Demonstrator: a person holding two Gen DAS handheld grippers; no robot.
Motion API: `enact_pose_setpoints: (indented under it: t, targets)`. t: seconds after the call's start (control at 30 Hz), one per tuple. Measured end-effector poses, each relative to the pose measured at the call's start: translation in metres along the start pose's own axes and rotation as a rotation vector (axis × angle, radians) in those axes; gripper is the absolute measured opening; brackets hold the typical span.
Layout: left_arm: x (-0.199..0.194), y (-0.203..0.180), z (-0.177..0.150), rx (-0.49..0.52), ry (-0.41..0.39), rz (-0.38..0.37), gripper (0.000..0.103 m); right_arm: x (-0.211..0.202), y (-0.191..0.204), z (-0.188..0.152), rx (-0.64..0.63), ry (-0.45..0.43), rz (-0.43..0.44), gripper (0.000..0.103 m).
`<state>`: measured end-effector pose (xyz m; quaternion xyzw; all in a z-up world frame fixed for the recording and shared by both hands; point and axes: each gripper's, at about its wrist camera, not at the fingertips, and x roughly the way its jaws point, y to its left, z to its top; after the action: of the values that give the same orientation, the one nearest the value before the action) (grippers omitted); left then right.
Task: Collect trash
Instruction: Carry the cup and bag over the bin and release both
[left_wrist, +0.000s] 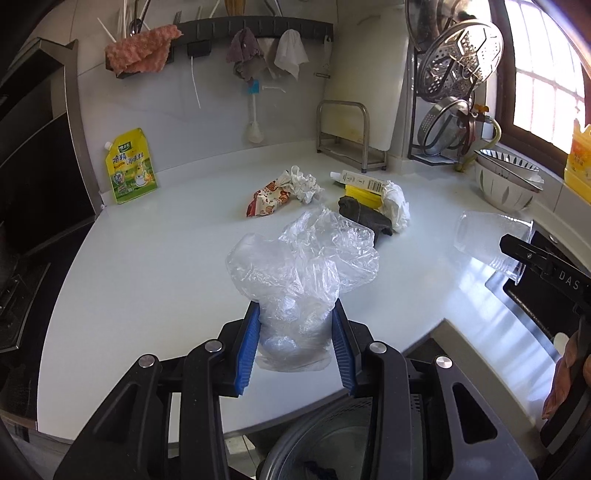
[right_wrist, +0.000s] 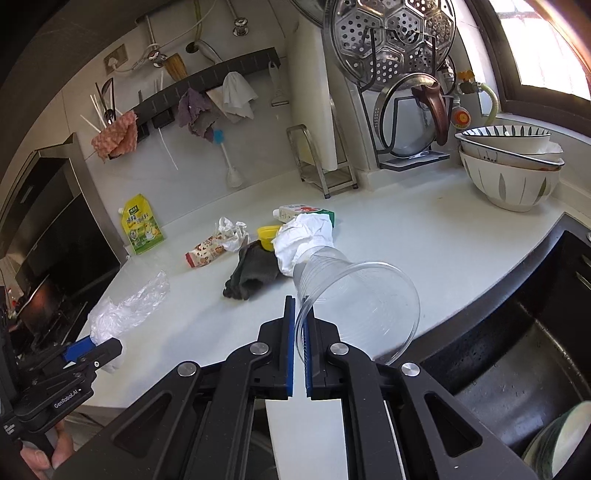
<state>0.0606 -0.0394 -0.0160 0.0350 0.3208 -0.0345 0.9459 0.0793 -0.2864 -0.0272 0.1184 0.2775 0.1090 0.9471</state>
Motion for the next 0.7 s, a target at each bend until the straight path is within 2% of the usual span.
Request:
enact_pose_setpoints:
  t: [0.2,0.33,0.5,0.7]
  targets:
    - [-0.023,0.011,-0.022,0.007,-0.011,-0.021,0.037,-0.045,0.034,-0.039,0.006,-0.006,-0.01,0.004]
    - [-0.039,0.016,-0.04,0.011,-0.02,-0.04,0.037,-0.067,0.063,-0.072,0.023,-0.007,0.014,0.004]
    - [-0.05,0.021,-0.066,0.011,0.0,-0.071,0.037,-0.081,0.09,-0.108,0.052,0.009,0.055,0.004]
    - [-0.058,0.028,-0.095,0.0,0.04,-0.087,0.037,-0.094,0.114,-0.136,0.023,0.042,0.047,0.004]
